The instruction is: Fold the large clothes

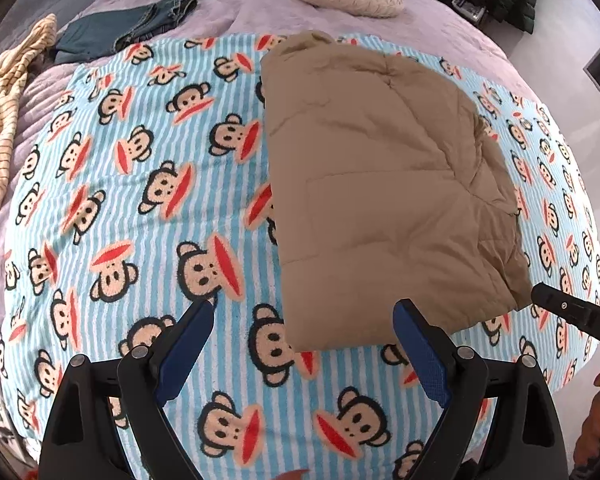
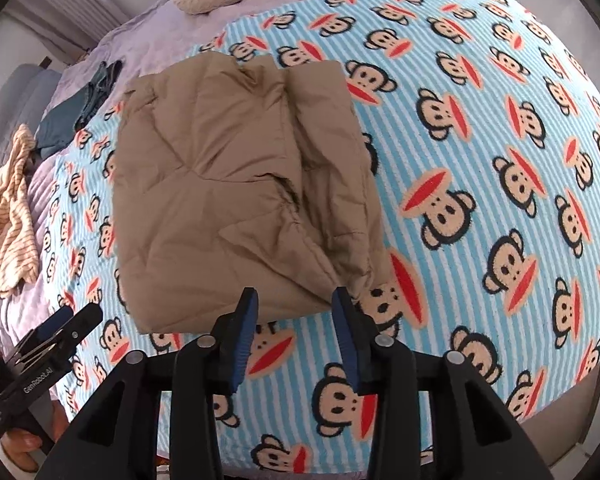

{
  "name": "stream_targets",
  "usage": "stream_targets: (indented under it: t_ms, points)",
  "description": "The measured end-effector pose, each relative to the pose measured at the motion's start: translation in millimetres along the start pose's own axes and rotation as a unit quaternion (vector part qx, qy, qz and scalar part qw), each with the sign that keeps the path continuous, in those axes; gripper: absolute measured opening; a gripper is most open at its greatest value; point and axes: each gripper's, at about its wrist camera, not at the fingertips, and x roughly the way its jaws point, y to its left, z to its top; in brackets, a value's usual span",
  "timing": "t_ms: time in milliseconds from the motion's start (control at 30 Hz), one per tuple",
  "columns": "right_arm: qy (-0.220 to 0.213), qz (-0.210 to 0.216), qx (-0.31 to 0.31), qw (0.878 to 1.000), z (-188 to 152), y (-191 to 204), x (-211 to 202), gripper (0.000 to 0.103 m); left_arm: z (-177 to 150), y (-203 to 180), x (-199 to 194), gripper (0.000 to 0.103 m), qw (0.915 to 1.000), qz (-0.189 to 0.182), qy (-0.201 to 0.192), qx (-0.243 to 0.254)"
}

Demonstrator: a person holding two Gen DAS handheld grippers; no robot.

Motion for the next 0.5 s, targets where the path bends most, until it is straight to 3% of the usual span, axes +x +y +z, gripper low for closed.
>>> stream_targets:
  t_ms: [67,133,267,400,500]
  points:
    - [-0.005,-0.001,-0.011,1.0,0,7,-5,0.048,-1,0,-7,0.103,0.9999,-0.01,-0.009,-0.009]
    - [-0.009,0.002,-0.016,1.0,0,12,-10,0.051,1,-1,-13,0.103,0.9998,-0.007,-0.013,-0.013]
    - [-0.027,0.008,-0.03,0.999,7,21,-23,0.062,4,-5,-29,0.103,0.999,0.029,-0.032,-0.012]
    - [-0.058,0.004,-0.042,0.997,14,27,-41,0.082,7,-11,-51,0.103,0.9955,0.07,-0.064,-0.008]
    - [-0.089,-0.012,-0.058,0.994,18,32,-59,0.086,9,-18,-73,0.103,0.9914,0.092,-0.092,-0.007]
